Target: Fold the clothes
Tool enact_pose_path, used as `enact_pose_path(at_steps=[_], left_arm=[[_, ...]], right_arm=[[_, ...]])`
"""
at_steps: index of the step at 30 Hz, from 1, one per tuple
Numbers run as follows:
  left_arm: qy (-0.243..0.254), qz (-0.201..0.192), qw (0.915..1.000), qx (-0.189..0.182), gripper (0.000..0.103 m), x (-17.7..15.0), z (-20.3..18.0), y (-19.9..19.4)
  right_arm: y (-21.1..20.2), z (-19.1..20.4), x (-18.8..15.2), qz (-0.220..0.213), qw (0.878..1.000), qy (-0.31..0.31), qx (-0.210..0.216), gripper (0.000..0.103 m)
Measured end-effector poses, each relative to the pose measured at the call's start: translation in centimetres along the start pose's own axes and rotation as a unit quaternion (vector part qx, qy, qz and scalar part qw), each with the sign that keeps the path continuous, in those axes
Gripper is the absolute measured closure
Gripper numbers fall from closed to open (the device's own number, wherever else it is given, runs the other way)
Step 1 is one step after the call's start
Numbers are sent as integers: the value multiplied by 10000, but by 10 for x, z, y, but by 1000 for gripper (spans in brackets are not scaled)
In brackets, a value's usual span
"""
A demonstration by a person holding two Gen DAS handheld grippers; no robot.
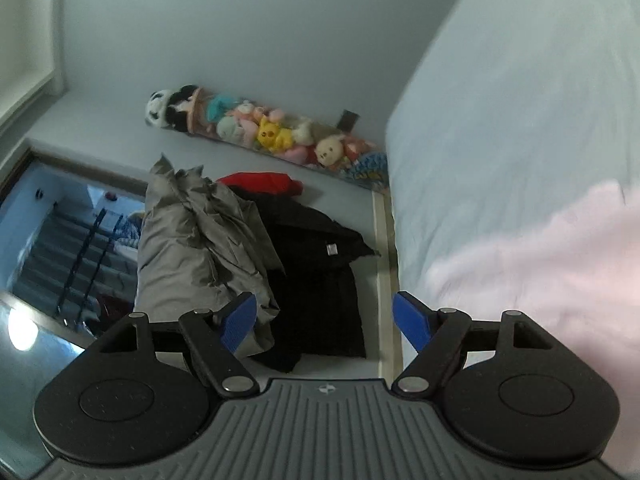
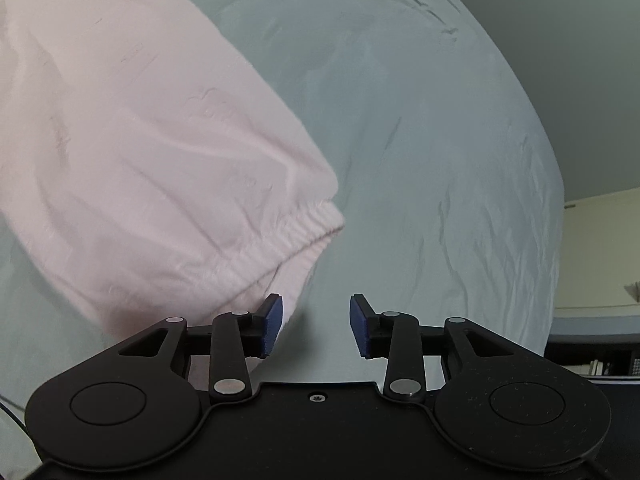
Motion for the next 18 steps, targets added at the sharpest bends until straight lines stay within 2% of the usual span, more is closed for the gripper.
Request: enact_pose_path(at_steps=[2,5,6,9,11,14,15,18], left_arm=[[323,-220,9989,-271,28,-5,-16,-9],[763,-661,9922,-726,28,-19,-43,-23],[898,-808,9889,-865,28,-25,-53,-28],[1561,-1298,9712,-1247,28,-51,-89,-46],[2044,-1482,9582,-1346,28,-68,-114,-55],[2485,-1677,9436,-1402,28,-87,-143,-64],[2670,-1864,9349,-1414,28,-94,-158,-71],[2795,-1979,9304,-1308,28,-97,-178,-71]], right_arm=[[-2,2,-3,-26,10000,42,71,68],[-16,18,-11,-133,9996,-55,253,67],[-18,23,-13,-176,9992,-159,329,67],[-29,35,-19,-360,9972,-393,522,67],[-32,44,-22,-459,9957,-507,632,67],[-36,60,-30,-559,9928,-757,739,67],[-36,63,-31,-572,9922,-803,762,66],[-39,78,-38,-615,9896,-992,837,65]])
Point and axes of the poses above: each gripper's, at about its wrist camera, not at the fingertips, and y roughly the way its jaws point, z to its left, x to its top, the point moved 8 cm from there along y, roughly the way its jaws point, and after that the axes turned 4 degrees about y, right-handed, at the moved point
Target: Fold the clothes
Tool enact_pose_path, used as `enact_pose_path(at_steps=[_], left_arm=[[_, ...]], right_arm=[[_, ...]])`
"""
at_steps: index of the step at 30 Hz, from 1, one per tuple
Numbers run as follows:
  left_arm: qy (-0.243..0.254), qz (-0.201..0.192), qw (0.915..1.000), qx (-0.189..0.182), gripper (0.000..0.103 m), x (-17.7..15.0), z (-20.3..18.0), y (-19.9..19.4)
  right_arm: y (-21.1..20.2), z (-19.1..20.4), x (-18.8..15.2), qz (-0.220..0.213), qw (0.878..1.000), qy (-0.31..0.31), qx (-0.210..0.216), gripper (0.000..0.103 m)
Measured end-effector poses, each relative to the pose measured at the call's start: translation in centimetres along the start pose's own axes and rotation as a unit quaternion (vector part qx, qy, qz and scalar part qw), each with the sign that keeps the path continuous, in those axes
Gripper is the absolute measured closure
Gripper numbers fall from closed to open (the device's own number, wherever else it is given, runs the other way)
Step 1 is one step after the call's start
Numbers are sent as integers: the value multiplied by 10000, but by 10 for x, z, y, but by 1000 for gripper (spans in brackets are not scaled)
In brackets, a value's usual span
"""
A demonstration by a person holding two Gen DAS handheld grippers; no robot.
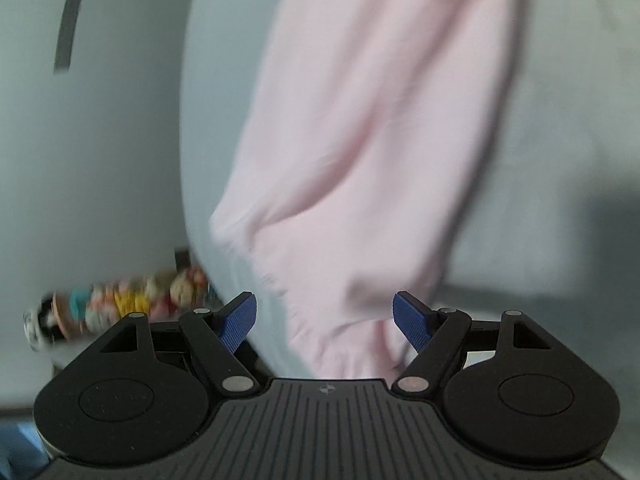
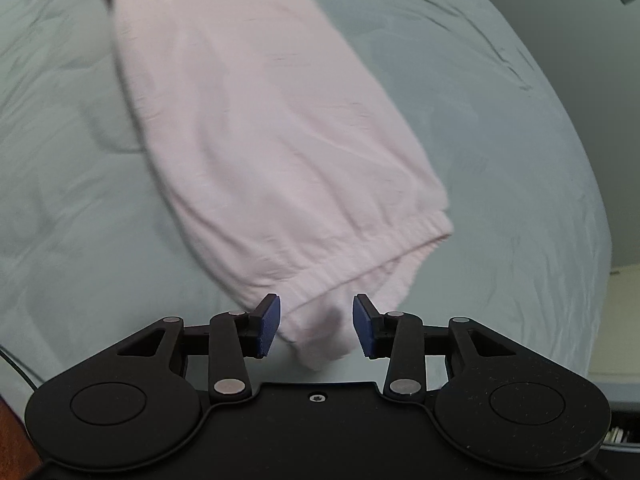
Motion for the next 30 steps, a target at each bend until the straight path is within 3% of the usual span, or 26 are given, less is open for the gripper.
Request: enact_pose_path(at_steps=[8,13,14,15,16,18,21,23,25,27,30], left_arm=[[-20,156,9998,115,28,16,-9,40],[-202,157,9997,1,28,16,0,54],[-208,147,9997,-21,33,16,0,55],[-220,139,9996,-109,44,17,-1,58],[-221,149,9995,-188,52,18,-2,60],[-133,202,9992,-315,82,20,-7,66],[94,370,9988,-304,97,26,-15,76],[136,479,9984,-283,98,30,-16,81],[0,599,9978,-287,99,33,-12,85],[-21,615,9976,-311,100,31,-10,83],[160,630,9975,-269,101,25,-11,80]], right_arm=[[12,24,-9,27,9983,-574,-95,65],[35,32,-16,187,9928,-1144,-290,64],[38,32,-16,187,9918,-1213,-358,62],[40,31,-16,170,9921,-1176,-406,62],[41,30,-15,158,9931,-1088,-408,62],[39,18,-13,101,9996,-271,-36,62],[35,2,-12,-83,9981,569,240,65],[34,-3,-11,-145,9949,906,424,79],[36,-4,-11,-146,9912,1158,623,83],[41,-4,-11,-108,9879,1365,734,97],[40,-6,-11,-125,9856,1516,734,100]])
Point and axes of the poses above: each gripper's, at about its wrist camera, not at the fingertips, and y roughly the way its jaws point, z to its left, x to its top, the point moved 8 cm from there along y, roughly the way its jaws point, and after that the axes turned 4 degrees about y, right-handed, at the moved point
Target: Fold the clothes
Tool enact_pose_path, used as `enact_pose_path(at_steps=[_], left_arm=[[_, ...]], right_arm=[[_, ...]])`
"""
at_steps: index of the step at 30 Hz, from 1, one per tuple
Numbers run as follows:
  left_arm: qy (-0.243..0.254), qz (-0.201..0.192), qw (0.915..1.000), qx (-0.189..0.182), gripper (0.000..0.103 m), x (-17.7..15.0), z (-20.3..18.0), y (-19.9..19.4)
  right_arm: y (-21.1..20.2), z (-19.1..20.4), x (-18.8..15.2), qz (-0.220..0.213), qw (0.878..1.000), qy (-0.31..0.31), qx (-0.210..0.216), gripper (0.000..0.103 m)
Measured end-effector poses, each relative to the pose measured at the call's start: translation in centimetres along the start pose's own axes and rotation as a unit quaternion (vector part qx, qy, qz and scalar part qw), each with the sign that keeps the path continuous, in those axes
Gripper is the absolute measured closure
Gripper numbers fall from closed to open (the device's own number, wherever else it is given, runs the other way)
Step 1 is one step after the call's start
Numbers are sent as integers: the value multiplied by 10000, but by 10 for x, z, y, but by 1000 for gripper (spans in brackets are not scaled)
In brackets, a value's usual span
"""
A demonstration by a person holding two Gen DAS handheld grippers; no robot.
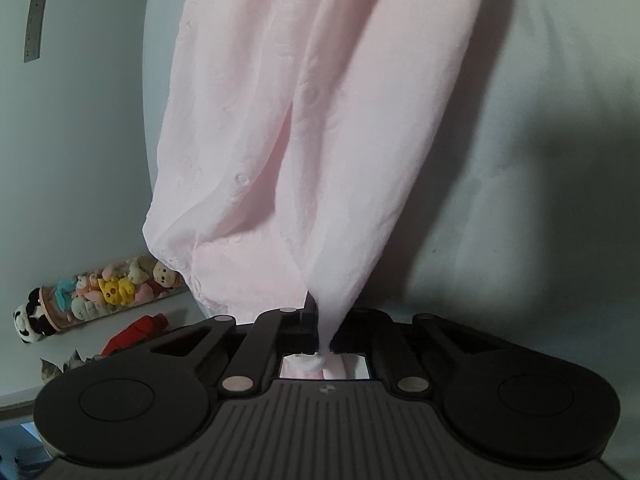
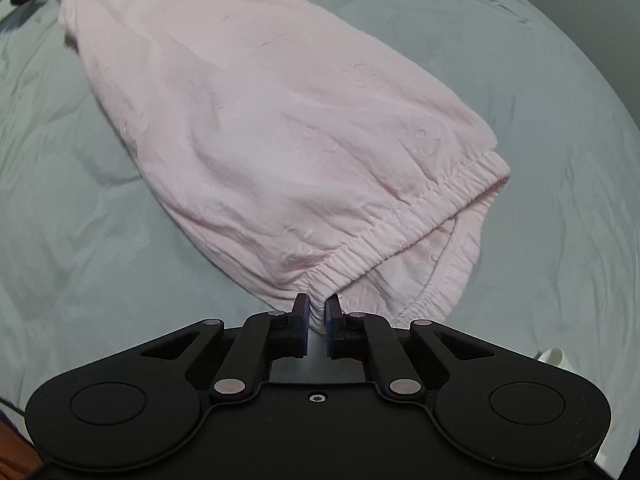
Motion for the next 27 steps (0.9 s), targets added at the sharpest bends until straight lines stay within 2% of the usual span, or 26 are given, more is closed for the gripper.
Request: enact_pose_path(at_steps=[3,7,9,13,15,18,20,22,24,26,27], left_arm=[[231,33,9997,98,101,-13,-1,1],[476,75,9988,102,101,-21,-12,-1],[476,94,9988,15,101,-22,-20,-3],[462,153,9988,-112,101,-29,-31,3],[466,159,9987,-146,101,-29,-31,4],[440,171,9987,-203,101,-30,-27,9],[405,183,9987,-236,101,-34,-30,8],[399,232,9986,-263,101,-35,-37,-6],[415,284,9983,-299,98,-34,-39,-16],[426,353,9980,-299,97,-41,-18,-4],[362,427,9980,-302,93,-44,-15,-5]], right_arm=[[-9,-13,0,-31,9995,139,-272,102],[-27,-42,7,-118,9963,695,-487,102],[-22,-45,7,154,9953,833,-468,102],[6,-29,-2,716,9948,556,-466,102],[17,-27,-6,845,9937,529,-519,101],[22,-34,-14,1090,9899,728,-536,101],[21,-43,-27,1373,9854,735,-694,99],[14,-49,-36,1328,9858,687,-759,99],[3,-51,-36,1050,9894,715,-708,95],[-10,-53,-35,709,9929,659,-687,84],[-15,-51,-34,572,9945,460,-752,80]])
Point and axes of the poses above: each gripper's, at about its wrist camera, not at the fingertips, and y roughly the way its jaws point, z to its left, x to its top, the point moved 8 cm from there along y, roughly the way its jaws point, and after that the axes turned 4 degrees about y, right-handed, at the moved point
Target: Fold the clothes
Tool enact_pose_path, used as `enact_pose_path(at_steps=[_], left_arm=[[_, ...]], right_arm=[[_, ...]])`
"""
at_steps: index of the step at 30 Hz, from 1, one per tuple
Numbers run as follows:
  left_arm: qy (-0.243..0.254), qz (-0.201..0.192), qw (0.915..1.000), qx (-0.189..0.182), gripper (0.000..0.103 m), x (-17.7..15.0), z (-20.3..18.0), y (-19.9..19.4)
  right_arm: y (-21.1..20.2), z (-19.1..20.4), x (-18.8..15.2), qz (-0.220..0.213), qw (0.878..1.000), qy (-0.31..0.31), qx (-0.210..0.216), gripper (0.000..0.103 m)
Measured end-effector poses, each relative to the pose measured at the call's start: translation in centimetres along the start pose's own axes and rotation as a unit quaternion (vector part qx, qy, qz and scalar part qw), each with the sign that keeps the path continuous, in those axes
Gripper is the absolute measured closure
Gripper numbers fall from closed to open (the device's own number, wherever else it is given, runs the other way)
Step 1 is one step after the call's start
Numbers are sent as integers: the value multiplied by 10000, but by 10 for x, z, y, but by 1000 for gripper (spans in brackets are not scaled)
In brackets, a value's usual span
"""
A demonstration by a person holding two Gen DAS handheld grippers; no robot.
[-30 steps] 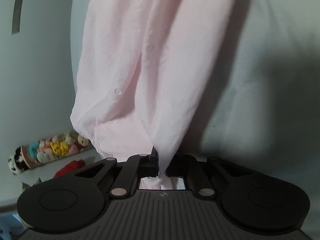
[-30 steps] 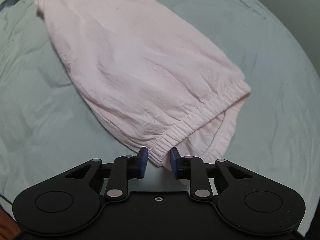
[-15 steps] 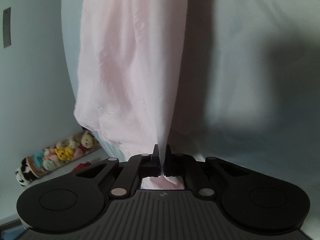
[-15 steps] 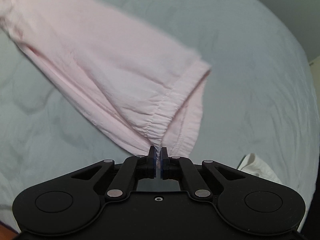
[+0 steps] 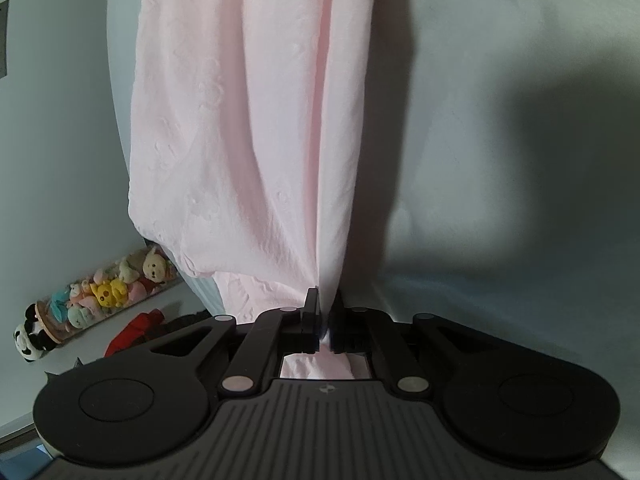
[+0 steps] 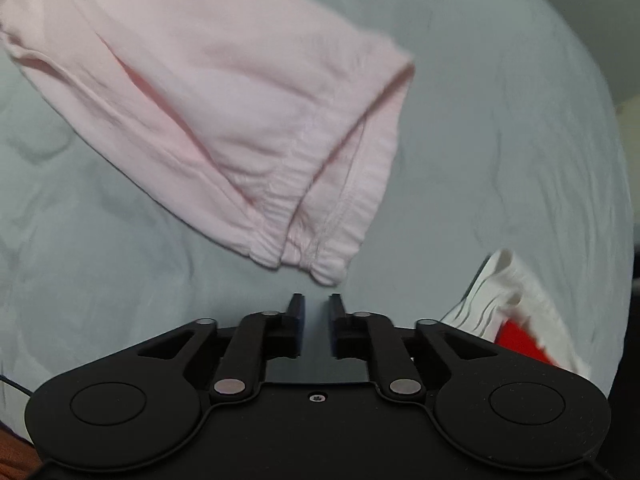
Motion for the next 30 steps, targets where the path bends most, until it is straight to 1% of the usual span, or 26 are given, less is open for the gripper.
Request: enact_pose_path(at_steps=[1,3,4,5,6,7,8,9,11,13,14,16,17,18,19,20,22,23,24,25,27,28,29,30], left_arm=[[-60,38,10000,-31,89,-1,2,-2],[-138,54,9999,-48,72,-5,9,-6],[-157,89,9998,-28,67,-9,11,-7],[-233,146,9996,-8,60,-15,15,-9],[-314,200,9993,1,56,-20,18,-10],[-431,239,9988,-38,55,-25,20,-12],[-577,268,9979,-79,52,-30,22,-14],[-738,293,9968,-127,46,-36,25,-17],[-1144,304,9926,-259,39,-48,31,-20],[-1975,339,9782,-545,39,-63,46,-22],[-2224,341,9724,-619,39,-67,51,-22],[-3227,296,9417,-905,39,-79,72,-22],[-3509,276,9309,-973,39,-82,79,-22],[-4004,244,9095,-1093,39,-87,92,-21],[-4382,200,8906,-1197,39,-91,103,-20],[-4593,154,8789,-1275,39,-93,111,-17],[-5332,-20,8312,-1576,39,-96,131,-14],[-5490,-44,8196,-1636,39,-95,130,-19],[-5789,-87,7960,-1765,39,-95,138,-15],[-6040,-123,7745,-1876,39,-96,145,-11],[-6198,-134,7589,-1994,38,-97,153,-1],[-6221,-105,7562,-2028,38,-94,153,2],[-6223,-88,7560,-2029,37,-91,143,-5],[-6226,-23,7552,-2052,36,-90,142,1]], right_arm=[[-4,3,-1,-93,9998,-161,-53,74],[-10,11,-1,-240,9983,-518,-84,70],[-11,14,-1,-264,9977,-619,-76,65],[-11,15,-2,-234,9977,-626,-77,61],[-10,14,-2,-176,9983,-542,-77,61],[-9,11,-2,-147,9993,-350,-42,61],[-9,9,-3,-154,9998,-136,20,61],[-8,9,-4,-173,9998,6,74,61],[-10,18,-2,-193,9997,47,123,61],[-11,24,-6,-208,9996,-80,143,61],[-12,29,-7,-189,9996,-136,150,61],[-12,34,-9,-136,9996,-177,174,61],[-11,33,-8,-132,9997,-145,172,61],[-11,31,-7,-136,9997,-83,167,61],[-11,30,-5,-140,9998,-31,165,60],[-11,29,-3,-145,9998,15,168,60],[-5,26,3,-158,9997,80,151,58],[4,25,6,-152,9998,71,138,57],[6,25,8,-130,9998,46,129,57],[7,25,8,-112,9998,29,134,57],[8,21,11,-133,9998,95,137,56],[9,18,12,-144,9996,180,143,54],[11,15,13,-148,9994,272,153,54],[12,12,14,-144,9991,367,165,52]])
Point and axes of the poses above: each gripper's, at about its wrist camera, not at the fingertips, and y roughly the way its jaws point, z to its left, x to its top, the point moved 8 cm from there along y, roughly the way its jaws point, and after that the axes turned 4 degrees about y, right-handed, at the moved point
